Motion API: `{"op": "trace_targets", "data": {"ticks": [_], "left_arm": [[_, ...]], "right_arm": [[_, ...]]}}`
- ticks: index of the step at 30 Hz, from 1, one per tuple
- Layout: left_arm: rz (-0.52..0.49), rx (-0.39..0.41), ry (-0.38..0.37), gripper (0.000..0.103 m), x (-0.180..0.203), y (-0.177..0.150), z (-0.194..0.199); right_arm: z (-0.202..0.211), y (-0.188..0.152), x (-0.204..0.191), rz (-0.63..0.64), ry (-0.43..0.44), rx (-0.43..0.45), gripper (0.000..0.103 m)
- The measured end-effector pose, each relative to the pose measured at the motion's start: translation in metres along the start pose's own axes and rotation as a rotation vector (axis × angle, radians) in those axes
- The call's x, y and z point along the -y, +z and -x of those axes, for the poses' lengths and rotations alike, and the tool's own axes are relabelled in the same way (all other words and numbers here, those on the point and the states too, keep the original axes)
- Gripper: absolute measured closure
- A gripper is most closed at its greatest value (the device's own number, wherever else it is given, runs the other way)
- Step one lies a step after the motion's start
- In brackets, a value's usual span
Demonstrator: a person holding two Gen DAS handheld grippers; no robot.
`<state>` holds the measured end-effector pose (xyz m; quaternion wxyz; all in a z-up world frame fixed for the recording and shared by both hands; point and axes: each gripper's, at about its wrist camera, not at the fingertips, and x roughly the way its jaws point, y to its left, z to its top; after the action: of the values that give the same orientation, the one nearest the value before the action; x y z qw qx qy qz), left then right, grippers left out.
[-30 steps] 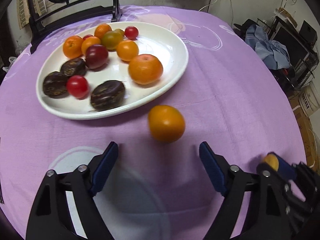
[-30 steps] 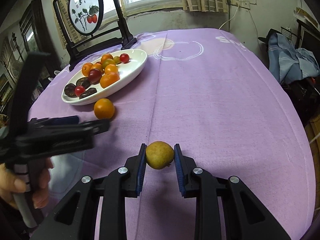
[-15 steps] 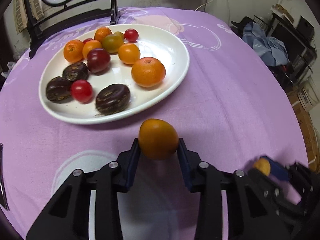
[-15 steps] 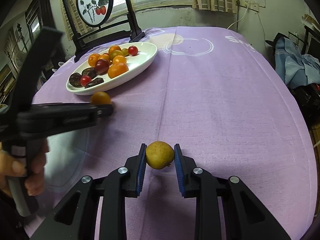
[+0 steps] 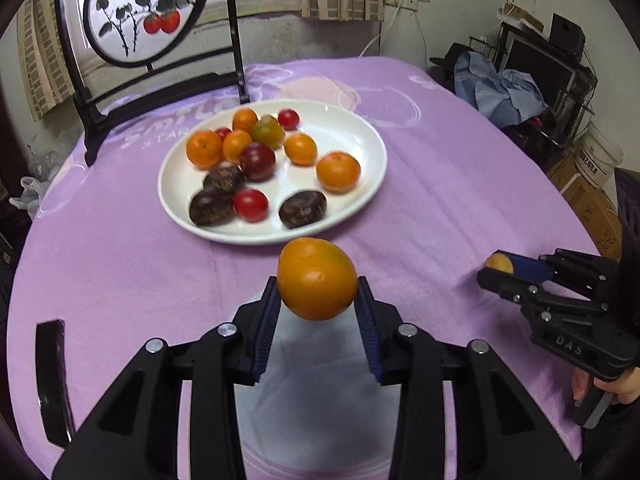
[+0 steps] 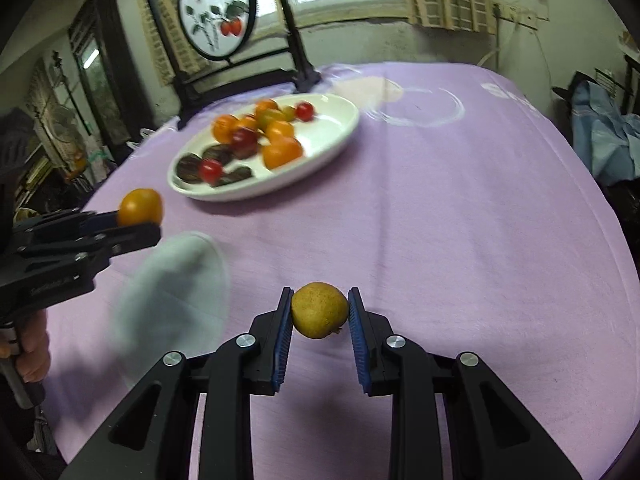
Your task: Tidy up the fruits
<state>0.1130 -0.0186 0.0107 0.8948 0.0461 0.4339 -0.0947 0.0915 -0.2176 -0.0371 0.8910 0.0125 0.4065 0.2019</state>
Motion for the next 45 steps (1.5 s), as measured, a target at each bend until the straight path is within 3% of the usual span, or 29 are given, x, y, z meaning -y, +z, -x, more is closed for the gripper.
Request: {"op": "trace_targets", "data": {"ticks": [10, 20, 22, 23, 26, 29, 32, 38, 41, 45], "left_arm": [[0.088, 0.058, 0.005, 0.066, -0.033, 0.054, -0.018], [0.171, -0.009, 0.018, 0.066, -0.059, 0.092, -0.081], [0.187, -0.028, 0.008, 0.066, -0.061, 0.095, -0.092], [0.201, -0.038, 0.011, 0.060, -0.064, 0.097, -0.098], [0.248, -0.036, 0.043, 0.034, -0.073, 0.098, -0.100], [0.262, -0.001, 0.025, 0.025, -0.075, 0.095, -0.089], [0.246, 0.027, 0.065, 0.016, -0.073, 0.090, -0.075], [0.240, 0.074, 0.126, 0.010, -0.065, 0.065, -0.042], [0.230, 0.099, 0.149, 0.007, -0.057, 0.046, -0.022], [0.203, 0.097, 0.167, 0.006, -0.045, 0.016, -0.004]], "right_arm": [[-0.013, 0.074, -0.038, 0.096, 0.022, 0.074, 0.075], [-0.085, 0.130, -0.034, 0.019, 0.005, 0.019, 0.074], [-0.096, 0.134, -0.027, -0.026, 0.026, 0.011, 0.059], [-0.100, 0.136, -0.023, -0.054, 0.029, 0.011, 0.058], [-0.102, 0.135, -0.011, -0.113, 0.054, 0.022, 0.054], [-0.097, 0.128, -0.010, -0.093, 0.031, 0.015, 0.052], [-0.085, 0.118, -0.012, -0.061, -0.021, 0.016, 0.043], [-0.059, 0.087, -0.020, 0.017, -0.137, 0.008, 0.032], [-0.048, 0.069, -0.020, 0.012, -0.161, 0.002, 0.029], [-0.032, 0.047, -0.020, -0.005, -0.182, 0.027, 0.017]]}}
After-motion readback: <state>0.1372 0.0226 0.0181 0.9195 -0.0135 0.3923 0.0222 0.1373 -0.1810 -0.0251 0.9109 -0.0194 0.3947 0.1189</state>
